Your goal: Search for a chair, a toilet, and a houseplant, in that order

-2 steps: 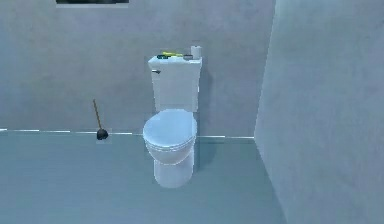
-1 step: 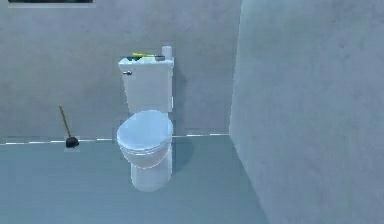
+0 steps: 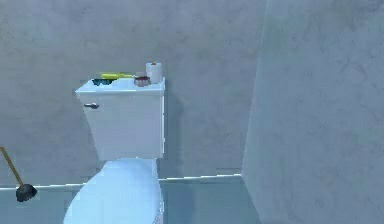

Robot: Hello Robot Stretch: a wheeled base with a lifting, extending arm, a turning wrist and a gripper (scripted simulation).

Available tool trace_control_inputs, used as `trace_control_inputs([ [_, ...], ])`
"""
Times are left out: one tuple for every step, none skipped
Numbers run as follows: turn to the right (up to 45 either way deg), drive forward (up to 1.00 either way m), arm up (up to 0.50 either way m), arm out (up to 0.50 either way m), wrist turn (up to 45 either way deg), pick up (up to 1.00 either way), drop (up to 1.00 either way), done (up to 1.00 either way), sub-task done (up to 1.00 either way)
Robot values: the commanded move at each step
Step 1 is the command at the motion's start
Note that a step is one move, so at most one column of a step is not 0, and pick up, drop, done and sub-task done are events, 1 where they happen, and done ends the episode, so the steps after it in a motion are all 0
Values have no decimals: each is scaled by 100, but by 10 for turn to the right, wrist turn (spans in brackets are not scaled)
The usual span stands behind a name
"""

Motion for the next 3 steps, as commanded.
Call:
trace_control_inputs([
  [-210,0,0,0,0,0,0,0,0],
  [0,0,0,0,0,0,0,0,100],
  [-450,0,0,0,0,0,0,0,0],
])
